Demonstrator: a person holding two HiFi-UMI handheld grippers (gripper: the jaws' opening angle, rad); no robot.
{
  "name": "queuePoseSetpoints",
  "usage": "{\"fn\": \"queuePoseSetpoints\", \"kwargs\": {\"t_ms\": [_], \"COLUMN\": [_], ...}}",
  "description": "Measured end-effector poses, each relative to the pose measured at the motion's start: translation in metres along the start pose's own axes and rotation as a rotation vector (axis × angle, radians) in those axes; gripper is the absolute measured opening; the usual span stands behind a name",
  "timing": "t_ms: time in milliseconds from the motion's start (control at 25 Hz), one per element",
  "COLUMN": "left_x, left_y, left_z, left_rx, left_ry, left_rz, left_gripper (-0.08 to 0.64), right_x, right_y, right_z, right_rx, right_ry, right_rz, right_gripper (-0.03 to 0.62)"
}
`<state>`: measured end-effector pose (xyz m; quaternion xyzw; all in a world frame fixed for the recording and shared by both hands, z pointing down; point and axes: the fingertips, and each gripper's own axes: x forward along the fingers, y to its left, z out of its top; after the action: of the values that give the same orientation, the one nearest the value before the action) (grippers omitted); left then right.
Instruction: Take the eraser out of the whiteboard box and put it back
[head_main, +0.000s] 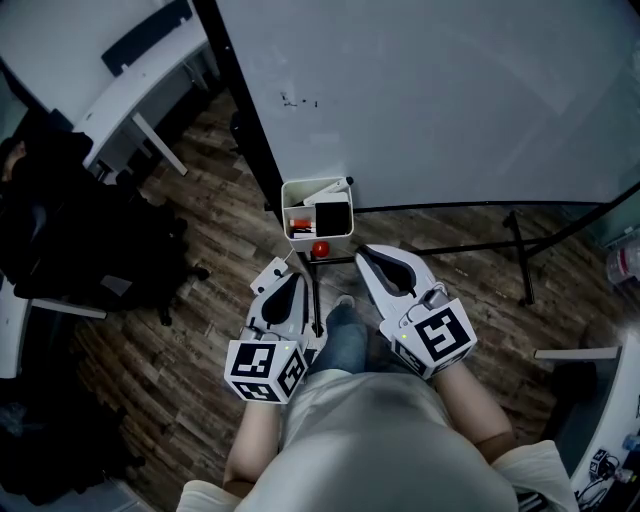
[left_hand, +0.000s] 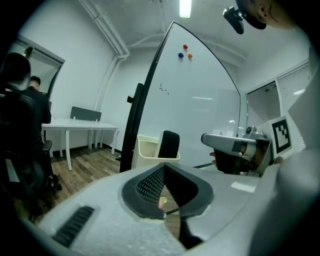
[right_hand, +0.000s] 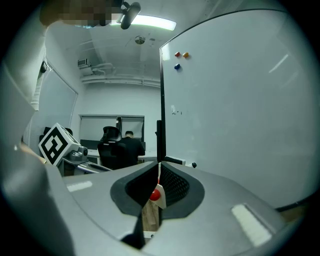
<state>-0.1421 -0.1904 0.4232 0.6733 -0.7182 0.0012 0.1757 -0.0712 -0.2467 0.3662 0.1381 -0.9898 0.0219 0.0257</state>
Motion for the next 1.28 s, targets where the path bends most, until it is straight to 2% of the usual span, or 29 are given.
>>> {"fn": "queuePoseSetpoints", "kwargs": {"t_ms": [520, 1280], "left_x": [0.022, 0.048], "left_y": [0.017, 0.039], "left_z": [0.01, 0.022], "left_rx": [0.0, 0.0], "left_ry": [0.004, 0.021], "left_rz": [0.001, 0.008], "left_gripper": [0.003, 0.003], "right_x": [0.04, 0.086], "right_y": [-0.017, -0.04], "right_z": [0.0, -0.01], "right_rx": [0.001, 0.0], "right_ry": [0.055, 0.098], "right_rz": [0.109, 0.168], "right_gripper": [0.186, 0.281]}}
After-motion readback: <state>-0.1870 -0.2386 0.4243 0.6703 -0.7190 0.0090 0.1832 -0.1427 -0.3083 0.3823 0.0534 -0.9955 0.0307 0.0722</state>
